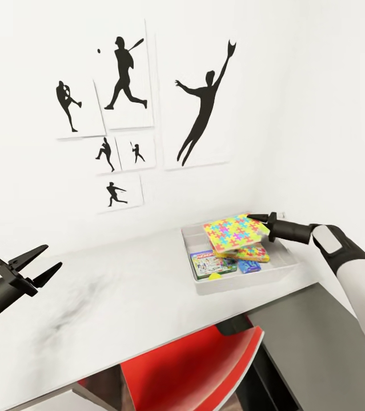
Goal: Put all the toys in the child's room - the three board games (two on the bed and one on the table), the two jigsaw puzzles on the table, and the tennis ball on the table - inside the toy box on the table in the child's room.
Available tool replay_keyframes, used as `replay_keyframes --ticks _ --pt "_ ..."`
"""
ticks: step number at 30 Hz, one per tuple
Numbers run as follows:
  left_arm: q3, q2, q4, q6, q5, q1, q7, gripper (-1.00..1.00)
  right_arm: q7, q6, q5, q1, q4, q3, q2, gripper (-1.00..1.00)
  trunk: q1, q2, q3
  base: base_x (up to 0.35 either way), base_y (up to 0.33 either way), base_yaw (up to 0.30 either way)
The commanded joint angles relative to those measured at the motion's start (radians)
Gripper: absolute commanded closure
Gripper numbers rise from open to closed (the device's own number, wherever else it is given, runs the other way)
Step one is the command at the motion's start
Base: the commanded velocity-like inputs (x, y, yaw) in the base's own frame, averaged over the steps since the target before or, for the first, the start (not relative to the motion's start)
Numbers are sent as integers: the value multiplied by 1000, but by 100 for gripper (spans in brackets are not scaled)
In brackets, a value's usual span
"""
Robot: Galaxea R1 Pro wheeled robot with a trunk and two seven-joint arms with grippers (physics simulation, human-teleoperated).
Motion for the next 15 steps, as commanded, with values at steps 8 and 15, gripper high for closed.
replay_keyframes --ticks 8,15 --pt "1 1 0 4 -4 -1 -6 -100 -2 -45 40 1 -2 54 39 100 1 -2 -2 8 0 0" --pt "1 1 0 4 -4 -1 -6 -100 -53 -79 74 4 0 70 64 100 1 -2 -2 1 0 0"
